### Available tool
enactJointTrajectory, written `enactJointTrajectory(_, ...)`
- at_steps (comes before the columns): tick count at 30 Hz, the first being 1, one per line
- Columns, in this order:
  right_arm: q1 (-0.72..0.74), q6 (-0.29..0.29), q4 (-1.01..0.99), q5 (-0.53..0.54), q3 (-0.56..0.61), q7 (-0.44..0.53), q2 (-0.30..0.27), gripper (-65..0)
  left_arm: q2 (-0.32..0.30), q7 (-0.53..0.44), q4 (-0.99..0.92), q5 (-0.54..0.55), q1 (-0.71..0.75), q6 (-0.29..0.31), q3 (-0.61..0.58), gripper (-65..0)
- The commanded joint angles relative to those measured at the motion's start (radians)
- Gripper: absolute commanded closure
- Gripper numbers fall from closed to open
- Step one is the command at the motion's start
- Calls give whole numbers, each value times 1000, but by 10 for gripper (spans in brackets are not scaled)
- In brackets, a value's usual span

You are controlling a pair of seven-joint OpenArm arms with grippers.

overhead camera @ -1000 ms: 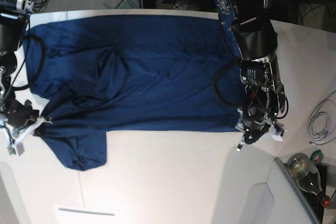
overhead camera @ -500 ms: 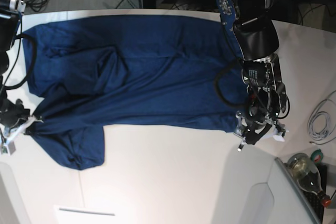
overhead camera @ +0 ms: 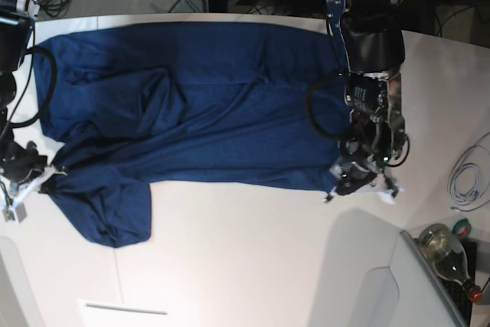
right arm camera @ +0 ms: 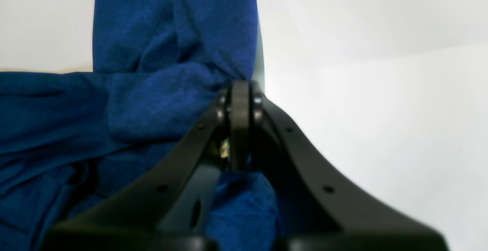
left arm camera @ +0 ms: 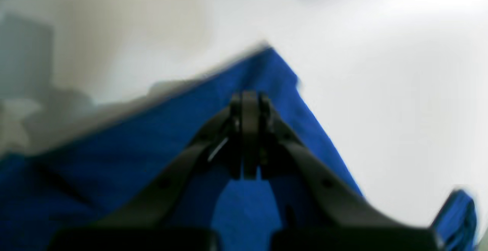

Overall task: Layout the t-shirt on the table in an organized manner, then fold the t-shirt properly
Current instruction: 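Fold the held side edges inward toward the shirt middle with both grippers, then release the shirt edge with the left gripper and regrasp it nearby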

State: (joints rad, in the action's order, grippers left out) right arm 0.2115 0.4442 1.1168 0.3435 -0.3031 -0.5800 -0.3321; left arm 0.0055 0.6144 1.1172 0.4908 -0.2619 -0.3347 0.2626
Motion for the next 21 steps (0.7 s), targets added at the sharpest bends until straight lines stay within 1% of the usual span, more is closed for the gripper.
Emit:
enactJointTrajectory(1, 22, 2, 16, 12, -3, 21, -19, 0, -8, -14, 4, 3, -41, 7, -44, -94)
enactJointTrajectory(2, 22, 2, 16, 12, -3, 21, -19, 0, -8, -14, -18, 3, -50, 7, -72, -138)
enactJointTrajectory(4, 21, 2, 16, 12, -5, 21, -19, 0, -8, -14, -81, 3, -89, 7, -119, -206)
enactJointTrajectory(6, 21, 2, 16, 12, -5, 21, -19, 0, -8, -14, -157, 3, -127, 7, -144, -235)
enactJointTrajectory(9, 19, 2, 16, 12, -5, 21, -19, 0, -8, -18, -233, 3, -167, 7, -150, -239)
enactJointTrajectory(13, 10, 2, 16, 12, -5, 21, -19, 0, -8, -81, -245, 3, -169, 7, -151, -239)
enactJointTrajectory(18, 7, 2, 16, 13, -5, 21, -19, 0, -8, -80, -239, 3, -165, 6, -151, -239)
enactJointTrajectory(21, 9, 2, 16, 13, -5, 21, -19, 0, -19, -80, -237, 3, -170, -1, -151, -237)
